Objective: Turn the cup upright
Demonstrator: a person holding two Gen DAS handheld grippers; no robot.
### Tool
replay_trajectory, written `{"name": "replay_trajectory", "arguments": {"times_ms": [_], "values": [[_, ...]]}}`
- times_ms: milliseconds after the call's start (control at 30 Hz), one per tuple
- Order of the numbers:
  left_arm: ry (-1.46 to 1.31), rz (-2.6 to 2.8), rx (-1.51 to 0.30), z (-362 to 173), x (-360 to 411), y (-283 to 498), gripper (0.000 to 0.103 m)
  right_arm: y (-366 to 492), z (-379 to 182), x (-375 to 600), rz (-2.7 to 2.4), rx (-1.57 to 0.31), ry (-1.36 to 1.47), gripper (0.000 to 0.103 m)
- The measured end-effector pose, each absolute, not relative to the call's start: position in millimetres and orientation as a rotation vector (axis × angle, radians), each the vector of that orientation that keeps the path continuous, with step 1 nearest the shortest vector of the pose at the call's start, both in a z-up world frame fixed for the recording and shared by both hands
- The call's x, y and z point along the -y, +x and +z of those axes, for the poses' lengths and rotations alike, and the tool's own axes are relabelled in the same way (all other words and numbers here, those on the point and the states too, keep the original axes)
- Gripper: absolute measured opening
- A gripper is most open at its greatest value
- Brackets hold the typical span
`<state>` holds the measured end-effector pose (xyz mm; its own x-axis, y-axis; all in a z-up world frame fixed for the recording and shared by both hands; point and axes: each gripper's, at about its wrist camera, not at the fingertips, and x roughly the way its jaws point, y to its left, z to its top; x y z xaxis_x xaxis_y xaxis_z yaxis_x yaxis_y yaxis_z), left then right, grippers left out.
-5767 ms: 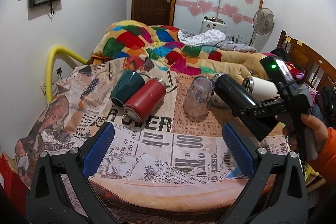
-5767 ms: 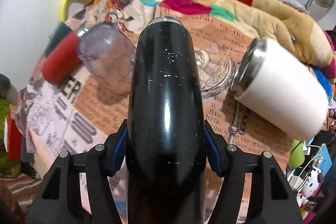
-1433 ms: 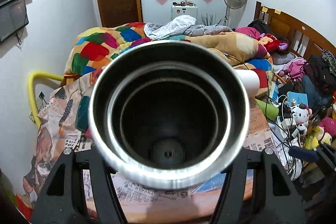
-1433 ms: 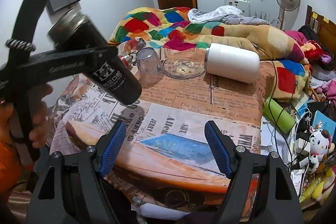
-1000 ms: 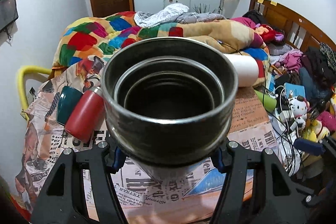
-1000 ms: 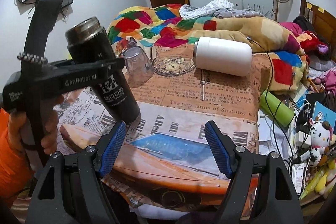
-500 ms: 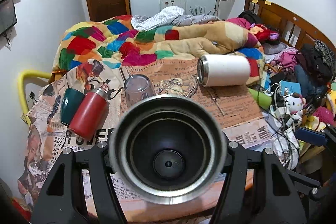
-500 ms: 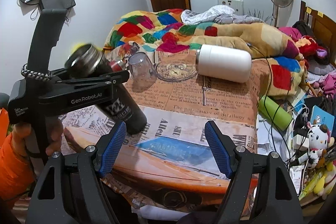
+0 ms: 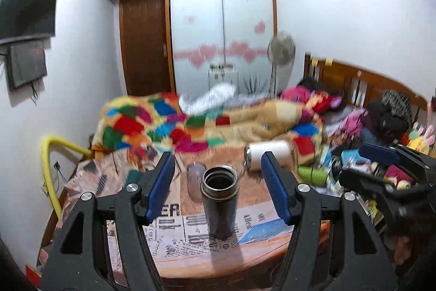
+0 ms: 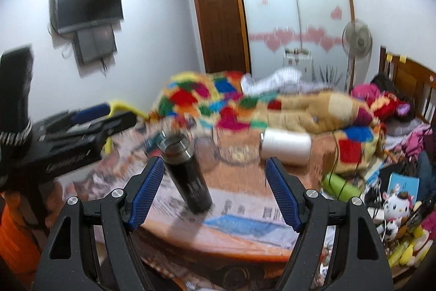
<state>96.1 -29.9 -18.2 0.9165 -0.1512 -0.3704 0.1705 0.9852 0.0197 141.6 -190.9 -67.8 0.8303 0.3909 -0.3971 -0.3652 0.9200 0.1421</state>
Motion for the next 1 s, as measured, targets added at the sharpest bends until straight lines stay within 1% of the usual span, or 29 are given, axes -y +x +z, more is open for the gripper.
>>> {"name": "replay_trajectory", "arguments": {"times_ms": [133, 233, 333, 367, 400, 433, 467, 500, 533, 567, 600, 633, 667, 1000], "values": [[0.025, -0.16, -0.272, -0.2, 25.9, 45.7, 0.065, 112.9, -45.4, 187.4, 0.401, -0.321, 0.073, 0.074], [-0.002, -0.142, -0.233, 5.0, 24.0, 22.2, 0.066, 92.5, -35.2, 184.3, 0.39, -0.247, 0.068, 0.074], [-0.009, -0.107, -0.203, 4.9, 21.4, 7.6, 0.069, 77.9, -31.2, 180.8, 0.373, -0.192, 0.061, 0.076], [-0.014, -0.104, -0.192, 4.4, 20.2, 2.8, 0.074, 75.8, -30.9, 180.8, 0.37, -0.181, 0.062, 0.076], [-0.02, -0.107, -0.183, 3.5, 19.1, -0.8, 0.082, 72.5, -30.6, 179.6, 0.366, -0.172, 0.065, 0.076], [-0.023, -0.107, -0.176, 2.4, 18.5, -2.8, 0.085, 70.7, -31.0, 178.3, 0.364, -0.167, 0.069, 0.077], [-0.025, -0.099, -0.168, 1.1, 17.5, -5.2, 0.089, 69.7, -31.5, 177.6, 0.364, -0.165, 0.07, 0.081], [-0.024, -0.087, -0.163, -0.4, 17.5, -7.7, 0.089, 67.4, -32.3, 178.1, 0.361, -0.162, 0.069, 0.084], [-0.02, -0.079, -0.163, -1.7, 17.9, -8.8, 0.091, 65.6, -32.5, 177.4, 0.354, -0.158, 0.066, 0.09], [-0.016, -0.07, -0.163, -2.8, 18.6, -10.5, 0.095, 64.6, -33.3, 176.7, 0.339, -0.152, 0.06, 0.094], [-0.015, -0.057, -0.164, -4.1, 18.7, -12.3, 0.102, 65.0, -34.3, 174.4, 0.32, -0.147, 0.048, 0.097], [-0.018, -0.043, -0.159, -4.9, 18.1, -14.6, 0.103, 63.1, -34.6, 174.4, 0.307, -0.144, 0.042, 0.102], [-0.02, -0.032, -0.154, -5.9, 16.8, -17.5, 0.103, 60.3, -34.2, 175.0, 0.3, -0.142, 0.04, 0.103], [-0.038, 0.015, -0.164, -12.4, 9.5, -27.5, 0.103, 54.8, -35.5, 180.1, 0.301, -0.154, 0.049, 0.103]]}}
